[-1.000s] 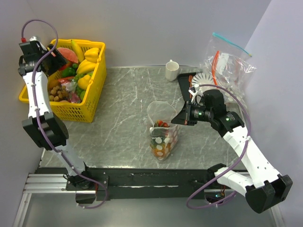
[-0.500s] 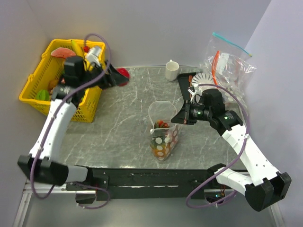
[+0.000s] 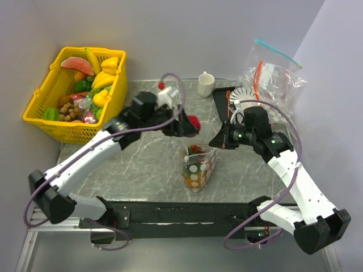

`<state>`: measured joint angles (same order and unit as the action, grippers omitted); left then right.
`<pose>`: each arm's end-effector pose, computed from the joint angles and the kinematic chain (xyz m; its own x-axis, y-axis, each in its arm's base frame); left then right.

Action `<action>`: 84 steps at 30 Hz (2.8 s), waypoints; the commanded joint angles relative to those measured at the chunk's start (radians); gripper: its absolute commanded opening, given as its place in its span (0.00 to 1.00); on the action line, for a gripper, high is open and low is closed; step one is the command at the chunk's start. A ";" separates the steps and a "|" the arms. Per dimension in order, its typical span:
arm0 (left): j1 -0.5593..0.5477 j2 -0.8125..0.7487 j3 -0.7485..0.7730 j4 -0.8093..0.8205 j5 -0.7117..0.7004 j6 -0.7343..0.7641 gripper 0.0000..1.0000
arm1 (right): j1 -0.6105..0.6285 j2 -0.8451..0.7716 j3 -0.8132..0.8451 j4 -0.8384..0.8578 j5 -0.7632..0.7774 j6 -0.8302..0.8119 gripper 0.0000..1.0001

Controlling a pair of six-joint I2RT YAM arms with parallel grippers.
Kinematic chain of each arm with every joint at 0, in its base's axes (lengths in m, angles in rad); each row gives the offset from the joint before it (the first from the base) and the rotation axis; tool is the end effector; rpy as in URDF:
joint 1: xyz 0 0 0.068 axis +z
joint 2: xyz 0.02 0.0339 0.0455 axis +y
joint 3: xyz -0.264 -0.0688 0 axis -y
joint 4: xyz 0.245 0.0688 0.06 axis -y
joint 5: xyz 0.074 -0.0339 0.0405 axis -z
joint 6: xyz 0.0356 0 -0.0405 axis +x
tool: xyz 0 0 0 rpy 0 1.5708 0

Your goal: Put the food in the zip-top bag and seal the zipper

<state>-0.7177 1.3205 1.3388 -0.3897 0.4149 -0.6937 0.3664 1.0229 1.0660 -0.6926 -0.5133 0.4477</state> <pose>0.2149 -0.2066 0.3951 -0.7759 -0.0993 -0.6229 0.5055 0.4927 -0.7083 0.1882 0.0909 0.3458 -0.8022 0.0961 -0.5893 -0.3660 0.7007 0.6125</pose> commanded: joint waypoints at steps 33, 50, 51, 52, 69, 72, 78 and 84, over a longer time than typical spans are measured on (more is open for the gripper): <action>-0.197 0.184 0.330 -0.402 -0.588 0.085 0.96 | -0.003 -0.084 -0.064 0.113 -0.062 0.000 0.00; -0.043 0.296 0.218 -0.316 -0.547 0.089 0.75 | -0.004 -0.086 -0.049 0.087 -0.053 0.005 0.00; -0.039 0.299 0.205 -0.307 -0.538 0.088 0.73 | -0.003 -0.086 -0.047 0.084 -0.051 0.002 0.00; -0.031 0.309 0.200 -0.299 -0.522 0.086 0.71 | -0.003 -0.086 -0.046 0.084 -0.051 0.000 0.00; -0.190 0.102 0.293 -0.304 -0.516 0.069 0.01 | -0.006 -0.090 -0.092 0.039 0.082 0.002 0.00; -0.206 0.043 0.231 -0.267 -0.487 0.054 0.01 | -0.009 -0.095 -0.086 0.045 0.084 0.012 0.00; -0.204 -0.009 0.100 -0.201 -0.464 0.051 0.01 | -0.009 -0.080 0.055 -0.025 0.102 -0.006 0.00; -0.190 -0.007 0.027 -0.175 -0.479 0.066 0.01 | -0.009 -0.083 0.022 0.004 0.081 0.022 0.00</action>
<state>-0.9188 1.3132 1.3987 -0.6327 -0.0723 -0.6289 0.3618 0.9524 1.0958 -0.7223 -0.4305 0.4553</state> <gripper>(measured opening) 0.020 0.009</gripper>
